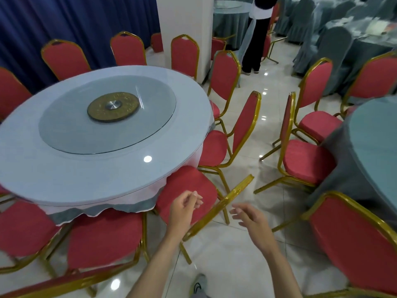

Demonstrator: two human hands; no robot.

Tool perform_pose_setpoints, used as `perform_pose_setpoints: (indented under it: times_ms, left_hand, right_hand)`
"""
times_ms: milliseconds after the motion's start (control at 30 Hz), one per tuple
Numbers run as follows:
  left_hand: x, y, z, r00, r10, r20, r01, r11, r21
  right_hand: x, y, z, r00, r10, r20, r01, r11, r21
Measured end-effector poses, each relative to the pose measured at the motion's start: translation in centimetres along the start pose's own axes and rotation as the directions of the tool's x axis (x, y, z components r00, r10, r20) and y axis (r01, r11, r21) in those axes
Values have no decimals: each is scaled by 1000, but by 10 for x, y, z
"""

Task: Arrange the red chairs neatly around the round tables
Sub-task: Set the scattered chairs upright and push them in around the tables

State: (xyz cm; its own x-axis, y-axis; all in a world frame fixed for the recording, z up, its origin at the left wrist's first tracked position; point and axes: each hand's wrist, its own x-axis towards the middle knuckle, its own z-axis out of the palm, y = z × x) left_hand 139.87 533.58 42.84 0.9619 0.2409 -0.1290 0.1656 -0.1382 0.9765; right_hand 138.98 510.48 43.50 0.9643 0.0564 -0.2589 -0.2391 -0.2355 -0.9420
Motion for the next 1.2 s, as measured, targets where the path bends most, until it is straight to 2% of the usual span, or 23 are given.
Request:
perform_pose_setpoints:
  times_ms: [167, 400, 667, 767, 867, 1000, 1200]
  left_hand:
    - [34, 6, 16, 1000, -24, -15, 24, 1000, 6]
    - [61, 3, 34, 986, -77, -145, 80, 997, 14]
    - [70, -4, 77, 910, -161, -382, 177, 984, 8]
    - [59, -9, 94, 867, -214, -450, 255, 967, 31]
    - [41, -24, 110, 837, -231, -496, 311, 947, 84]
    - [19, -51, 129, 833, -245, -497, 383, 902, 198]
    - [9, -62, 141, 847, -126, -517, 305, 911, 277]
  right_hand:
    - [66, -15, -13, 998, -31, 57, 34, 998, -53]
    - [140, -17, -26, 982, -60, 177, 82, 990, -117]
    - [220, 19, -66, 914, 56, 402, 6, 989, -150]
    - [238, 31, -79, 850, 31, 526, 75, 981, -180]
    - [248, 51, -80, 767, -11, 641, 235, 935, -264]
    - [247, 78, -76, 719, -165, 675, 461, 840, -285]
    - [251, 77, -79, 632, -248, 734, 559, 802, -210]
